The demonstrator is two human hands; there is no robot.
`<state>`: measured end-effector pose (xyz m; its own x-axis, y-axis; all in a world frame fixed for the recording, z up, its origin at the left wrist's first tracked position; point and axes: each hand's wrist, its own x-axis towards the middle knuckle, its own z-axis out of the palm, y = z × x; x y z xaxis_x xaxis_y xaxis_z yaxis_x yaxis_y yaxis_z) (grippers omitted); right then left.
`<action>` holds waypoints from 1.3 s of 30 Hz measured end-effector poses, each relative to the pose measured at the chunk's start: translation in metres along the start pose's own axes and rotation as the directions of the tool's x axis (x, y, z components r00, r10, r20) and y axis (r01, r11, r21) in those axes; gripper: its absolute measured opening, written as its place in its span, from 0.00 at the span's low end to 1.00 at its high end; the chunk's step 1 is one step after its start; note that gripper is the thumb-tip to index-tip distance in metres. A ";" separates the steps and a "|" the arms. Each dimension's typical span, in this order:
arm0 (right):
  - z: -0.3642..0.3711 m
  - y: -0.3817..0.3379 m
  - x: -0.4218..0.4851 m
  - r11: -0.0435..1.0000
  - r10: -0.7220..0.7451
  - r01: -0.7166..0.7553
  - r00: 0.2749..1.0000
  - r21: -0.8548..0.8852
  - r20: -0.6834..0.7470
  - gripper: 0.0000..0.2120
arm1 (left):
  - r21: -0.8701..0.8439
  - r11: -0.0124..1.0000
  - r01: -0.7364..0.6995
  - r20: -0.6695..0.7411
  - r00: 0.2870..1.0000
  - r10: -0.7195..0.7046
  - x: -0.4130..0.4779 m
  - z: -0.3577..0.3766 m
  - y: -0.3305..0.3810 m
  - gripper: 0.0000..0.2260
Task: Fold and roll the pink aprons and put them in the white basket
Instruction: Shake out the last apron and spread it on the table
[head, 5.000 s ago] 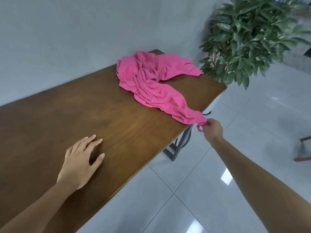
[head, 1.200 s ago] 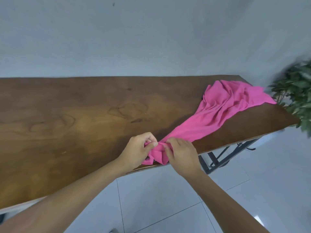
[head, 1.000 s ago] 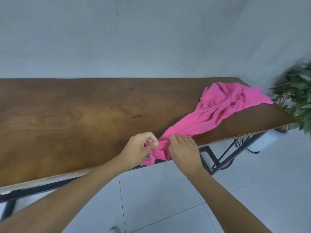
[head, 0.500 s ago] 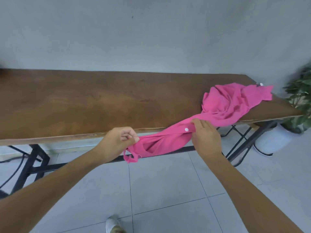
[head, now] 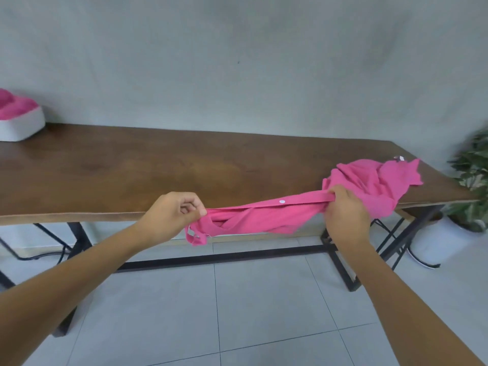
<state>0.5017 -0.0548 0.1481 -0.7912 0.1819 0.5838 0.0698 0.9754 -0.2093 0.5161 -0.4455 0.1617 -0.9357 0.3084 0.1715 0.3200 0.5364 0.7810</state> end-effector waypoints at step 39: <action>-0.017 -0.352 -0.219 0.568 -0.003 -0.605 0.676 0.557 0.737 0.05 | -0.384 0.894 0.231 -0.127 0.946 -0.299 -0.244 -0.069 -0.123 0.05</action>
<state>0.6608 -0.4358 0.1075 -0.9827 0.0277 -0.1830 0.1799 0.3747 -0.9095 0.6942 -0.6412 0.0654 -0.9995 0.0312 0.0050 0.0126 0.2493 0.9683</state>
